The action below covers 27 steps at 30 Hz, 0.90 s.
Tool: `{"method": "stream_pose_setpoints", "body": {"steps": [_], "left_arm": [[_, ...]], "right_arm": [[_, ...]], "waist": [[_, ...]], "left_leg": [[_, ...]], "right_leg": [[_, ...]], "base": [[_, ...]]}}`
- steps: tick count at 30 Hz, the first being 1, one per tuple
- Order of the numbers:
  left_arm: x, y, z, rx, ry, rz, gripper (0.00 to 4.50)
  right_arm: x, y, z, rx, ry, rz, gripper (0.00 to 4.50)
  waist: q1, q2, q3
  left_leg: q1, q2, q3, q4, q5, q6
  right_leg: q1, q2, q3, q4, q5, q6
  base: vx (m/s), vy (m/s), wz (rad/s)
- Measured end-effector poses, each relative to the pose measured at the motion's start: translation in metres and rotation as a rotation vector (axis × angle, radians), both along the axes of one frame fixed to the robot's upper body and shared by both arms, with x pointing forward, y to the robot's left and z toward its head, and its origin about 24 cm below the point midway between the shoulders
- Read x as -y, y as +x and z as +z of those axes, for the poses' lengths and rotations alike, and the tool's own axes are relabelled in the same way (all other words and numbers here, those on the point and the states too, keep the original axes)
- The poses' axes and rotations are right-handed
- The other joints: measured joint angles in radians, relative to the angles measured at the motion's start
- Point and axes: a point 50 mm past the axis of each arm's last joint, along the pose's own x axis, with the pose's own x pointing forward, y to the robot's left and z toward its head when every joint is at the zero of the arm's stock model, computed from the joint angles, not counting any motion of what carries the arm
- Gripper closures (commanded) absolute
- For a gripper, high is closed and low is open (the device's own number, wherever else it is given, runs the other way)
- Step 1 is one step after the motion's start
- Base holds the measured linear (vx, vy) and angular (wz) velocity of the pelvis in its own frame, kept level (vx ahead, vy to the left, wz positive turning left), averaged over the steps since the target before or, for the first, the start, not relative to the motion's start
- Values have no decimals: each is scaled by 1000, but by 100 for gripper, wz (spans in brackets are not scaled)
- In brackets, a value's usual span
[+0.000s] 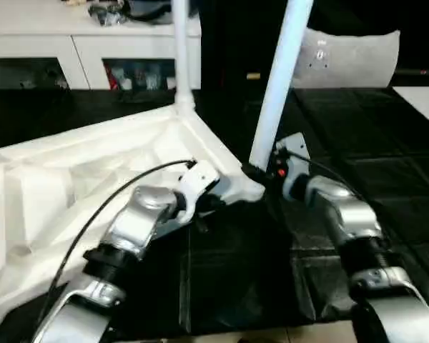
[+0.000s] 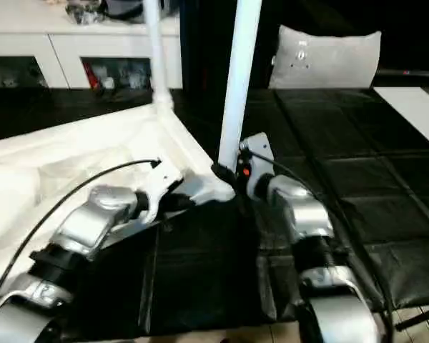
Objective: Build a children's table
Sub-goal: Rotate leg to tighten
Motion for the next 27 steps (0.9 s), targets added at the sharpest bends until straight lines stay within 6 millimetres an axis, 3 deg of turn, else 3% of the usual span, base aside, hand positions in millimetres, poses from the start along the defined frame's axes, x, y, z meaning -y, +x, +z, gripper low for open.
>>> {"method": "stream_pose_setpoints", "body": {"steps": [2,11,18,22,27], "left_arm": [[0,0,1,8,8,-7,450],[-7,-3,1,47,51,-110,450],[-32,-7,3,77,100,-293,450],[-39,-12,5,72,117,-391,450],[-43,-20,6,51,132,-534,450]], "right_arm": [[1,-1,0,8,-6,17,145],[21,-15,-4,68,-17,162,54],[55,-32,3,57,-71,407,4],[61,-38,9,54,-98,517,4],[58,-43,10,45,-86,636,41]], "waist": [[2,0,0],[15,1,0],[33,1,1],[46,1,1],[65,1,1]], "left_leg": [[0,0,0,-1,0,2],[0,0,0,0,0,2],[1,0,0,1,0,2],[2,0,0,1,0,3],[2,1,0,2,-1,1]], "right_leg": [[0,0,0,0,1,-3],[0,0,0,0,-1,0],[0,0,0,1,-1,0],[0,0,0,1,1,-4],[0,0,-1,1,1,-3]], "base": [[0,0,0],[0,0,0],[0,0,0],[0,0,0],[0,0,0]]}}
